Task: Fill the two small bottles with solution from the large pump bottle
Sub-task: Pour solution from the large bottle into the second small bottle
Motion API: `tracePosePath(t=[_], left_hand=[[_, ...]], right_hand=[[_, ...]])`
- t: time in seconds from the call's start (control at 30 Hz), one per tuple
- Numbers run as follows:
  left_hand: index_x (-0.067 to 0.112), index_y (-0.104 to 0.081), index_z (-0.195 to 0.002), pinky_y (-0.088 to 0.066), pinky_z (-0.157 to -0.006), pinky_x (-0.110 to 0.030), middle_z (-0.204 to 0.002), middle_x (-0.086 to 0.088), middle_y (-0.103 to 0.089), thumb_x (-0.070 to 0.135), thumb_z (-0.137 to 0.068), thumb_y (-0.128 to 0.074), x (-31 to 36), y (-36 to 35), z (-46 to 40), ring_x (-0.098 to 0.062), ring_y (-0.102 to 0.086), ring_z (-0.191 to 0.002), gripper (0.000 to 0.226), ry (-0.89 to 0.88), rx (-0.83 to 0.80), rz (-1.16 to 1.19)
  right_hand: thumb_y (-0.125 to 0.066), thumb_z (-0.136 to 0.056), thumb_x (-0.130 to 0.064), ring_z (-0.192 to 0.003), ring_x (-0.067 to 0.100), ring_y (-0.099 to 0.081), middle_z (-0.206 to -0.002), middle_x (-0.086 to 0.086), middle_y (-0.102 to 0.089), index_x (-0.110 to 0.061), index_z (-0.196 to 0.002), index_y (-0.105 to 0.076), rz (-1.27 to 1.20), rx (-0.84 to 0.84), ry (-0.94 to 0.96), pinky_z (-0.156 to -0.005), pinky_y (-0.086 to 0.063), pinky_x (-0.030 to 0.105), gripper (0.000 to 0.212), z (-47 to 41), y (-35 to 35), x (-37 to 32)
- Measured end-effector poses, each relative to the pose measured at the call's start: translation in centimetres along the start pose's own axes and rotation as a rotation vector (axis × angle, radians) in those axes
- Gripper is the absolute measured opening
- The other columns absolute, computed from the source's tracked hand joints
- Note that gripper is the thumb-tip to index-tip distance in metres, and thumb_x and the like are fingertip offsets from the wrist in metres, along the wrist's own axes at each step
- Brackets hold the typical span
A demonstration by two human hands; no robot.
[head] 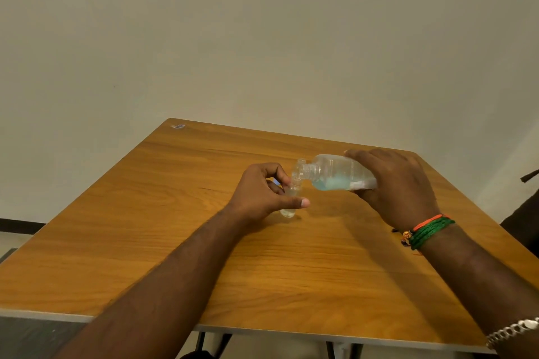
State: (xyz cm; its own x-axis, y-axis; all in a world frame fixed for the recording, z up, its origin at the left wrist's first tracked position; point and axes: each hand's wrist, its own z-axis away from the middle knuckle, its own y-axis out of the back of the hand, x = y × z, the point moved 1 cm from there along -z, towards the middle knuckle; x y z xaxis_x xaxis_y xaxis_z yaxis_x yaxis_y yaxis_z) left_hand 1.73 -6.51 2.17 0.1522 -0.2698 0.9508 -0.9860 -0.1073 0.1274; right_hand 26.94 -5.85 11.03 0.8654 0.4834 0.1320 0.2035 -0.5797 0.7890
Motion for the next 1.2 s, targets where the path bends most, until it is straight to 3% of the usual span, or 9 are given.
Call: tracePosePath(t=[0.23, 0.4, 0.57, 1.2], left_hand=[[0.008, -0.070, -0.083, -0.065, -0.066, -0.033, -0.088, -0.010, -0.078, 0.024, -0.056, -0.107, -0.08, 0.00, -0.05, -0.020, -0.071, -0.070, 0.048, -0.006, 0.012, -0.016], [0.014, -0.071, -0.081, -0.065, -0.065, -0.032, -0.089, -0.011, -0.078, 0.025, -0.056, -0.107, 0.06, -0.01, -0.01, -0.019, -0.071, -0.070, 0.045, -0.011, 0.012, -0.025], [0.011, -0.070, -0.082, -0.065, -0.068, -0.042, -0.093, -0.016, -0.078, 0.023, -0.056, -0.107, 0.11, -0.01, 0.01, -0.022, -0.070, -0.070, 0.046, -0.009, 0.018, -0.026], [0.018, -0.069, -0.078, -0.064, -0.063, -0.030, -0.085, -0.012, -0.078, 0.025, -0.055, -0.107, -0.05, 0.04, -0.16, -0.015, -0.069, -0.064, 0.045, -0.007, 0.013, -0.020]], right_hand=[[-0.090, -0.069, -0.030, -0.107, 0.029, -0.065, -0.114, 0.001, -0.072, -0.024, -0.127, -0.064, 0.001, 0.014, 0.011, -0.089, -0.046, 0.047, 0.064, -0.07, -0.02, -0.06], [-0.090, -0.070, -0.031, -0.108, 0.030, -0.065, -0.115, 0.002, -0.072, -0.024, -0.128, -0.063, 0.008, 0.009, 0.006, -0.090, -0.046, 0.048, 0.064, -0.03, 0.01, -0.13], [-0.090, -0.069, -0.031, -0.108, 0.030, -0.065, -0.115, 0.002, -0.072, -0.023, -0.128, -0.064, 0.000, 0.014, 0.005, -0.091, -0.045, 0.047, 0.064, -0.01, -0.02, -0.10], [-0.088, -0.072, -0.034, -0.107, 0.028, -0.064, -0.115, 0.000, -0.071, -0.025, -0.130, -0.061, -0.040, -0.021, -0.022, -0.088, -0.049, 0.046, 0.064, 0.21, -0.34, -0.16]])
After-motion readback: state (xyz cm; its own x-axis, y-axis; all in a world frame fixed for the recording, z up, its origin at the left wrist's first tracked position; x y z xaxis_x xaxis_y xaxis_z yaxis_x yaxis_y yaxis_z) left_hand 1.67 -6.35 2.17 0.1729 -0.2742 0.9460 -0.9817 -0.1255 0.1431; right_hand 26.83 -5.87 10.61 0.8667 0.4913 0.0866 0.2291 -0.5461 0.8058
